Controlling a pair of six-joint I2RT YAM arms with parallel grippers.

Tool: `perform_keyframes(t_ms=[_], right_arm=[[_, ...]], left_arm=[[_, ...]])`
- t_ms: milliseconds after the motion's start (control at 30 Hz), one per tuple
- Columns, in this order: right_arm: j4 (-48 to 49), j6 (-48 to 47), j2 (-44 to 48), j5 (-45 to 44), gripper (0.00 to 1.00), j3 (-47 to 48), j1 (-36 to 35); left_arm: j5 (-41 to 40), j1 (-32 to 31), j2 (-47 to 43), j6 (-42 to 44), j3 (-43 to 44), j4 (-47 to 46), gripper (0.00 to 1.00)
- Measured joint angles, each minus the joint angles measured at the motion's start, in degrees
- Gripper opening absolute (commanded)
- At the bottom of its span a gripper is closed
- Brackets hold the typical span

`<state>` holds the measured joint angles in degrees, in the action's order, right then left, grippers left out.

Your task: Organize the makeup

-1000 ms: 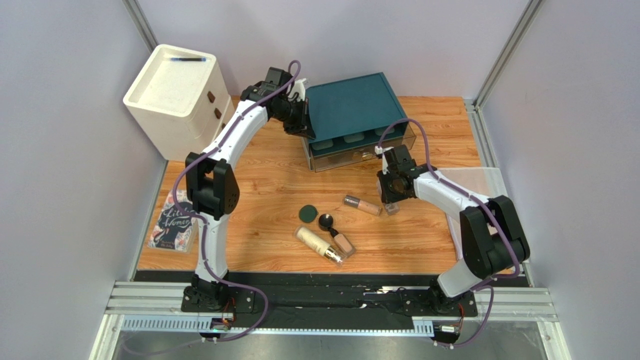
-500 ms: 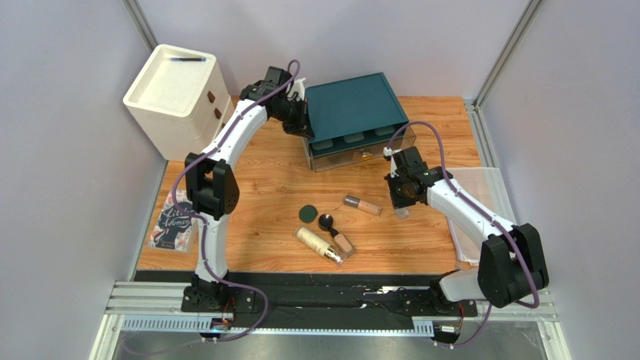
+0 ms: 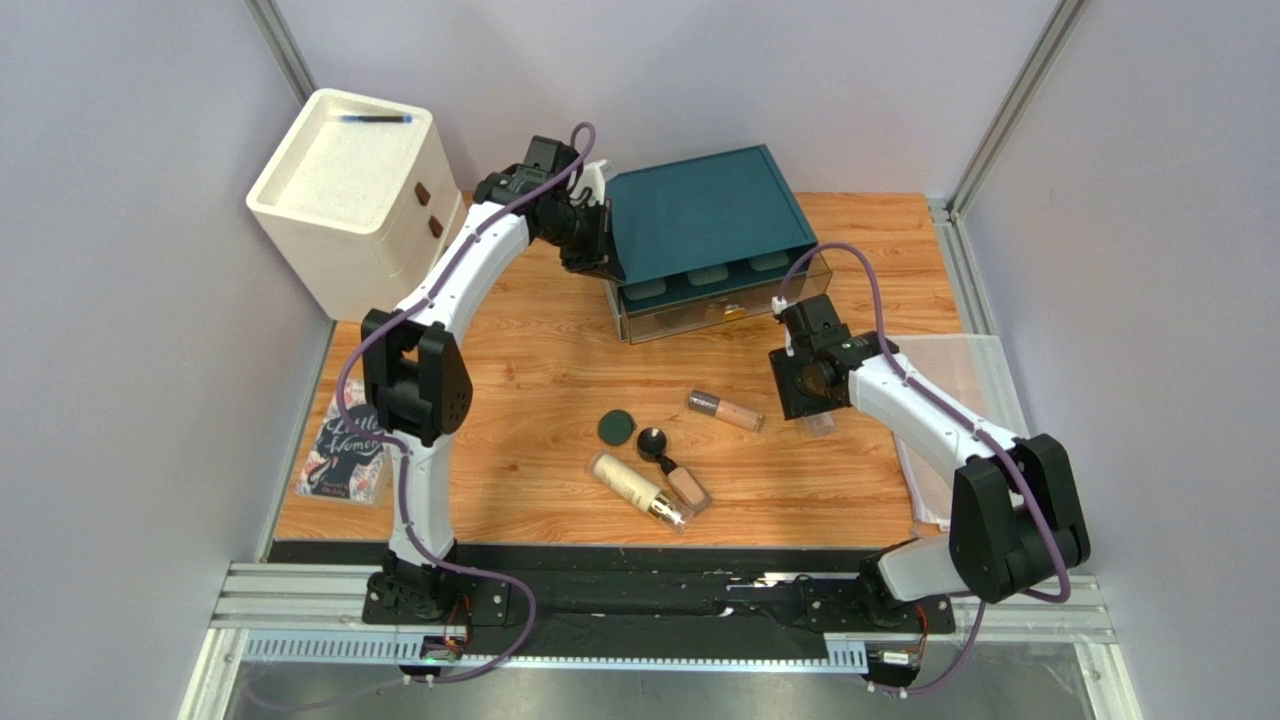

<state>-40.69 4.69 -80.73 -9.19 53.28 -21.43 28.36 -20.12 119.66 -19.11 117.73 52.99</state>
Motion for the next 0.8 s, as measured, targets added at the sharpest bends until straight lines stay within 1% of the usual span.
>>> perform_keyframes(t_ms=[200,300,333,400,433,467,667,800], right_arm=[[2.38,-0.63,-6.6,-2.75,0.51,0.72,2.91],[3.61,-0.74,-12.09,-2.99,0.49,1.38,4.7],[3.61,-0.92,-13.7,-3.15,0.45,1.73,5.18],[3.5,-1.27,-14.32,-2.91,0.34,2.75,5.55],[3.39,-1.49,-14.62,-2.54,0.12,3.13,5.66],[3.17,-1.53,-15.19,-1.97,0.0,3.91,5.97],[3.32,-1.2,-15.37,0.11,0.0,4.35,6.91],[4.0,0.07,-12.74,2.12,0.0,2.14,6.99]], left_arm=[[0.09,0.0,0.0,0.02,0.0,-0.02,0.04],[0.24,0.0,0.0,0.11,0.0,0.0,0.04],[0.33,0.0,0.0,0.2,0.0,0.07,0.04],[0.55,0.0,0.0,0.35,0.02,0.24,0.04],[0.68,0.0,0.0,0.42,0.07,0.39,0.04],[0.9,0.0,0.0,0.48,0.07,0.52,0.04],[1.44,-0.04,0.0,1.66,0.07,1.09,0.05],[1.62,-0.31,-0.09,2.67,0.07,1.18,0.05]])
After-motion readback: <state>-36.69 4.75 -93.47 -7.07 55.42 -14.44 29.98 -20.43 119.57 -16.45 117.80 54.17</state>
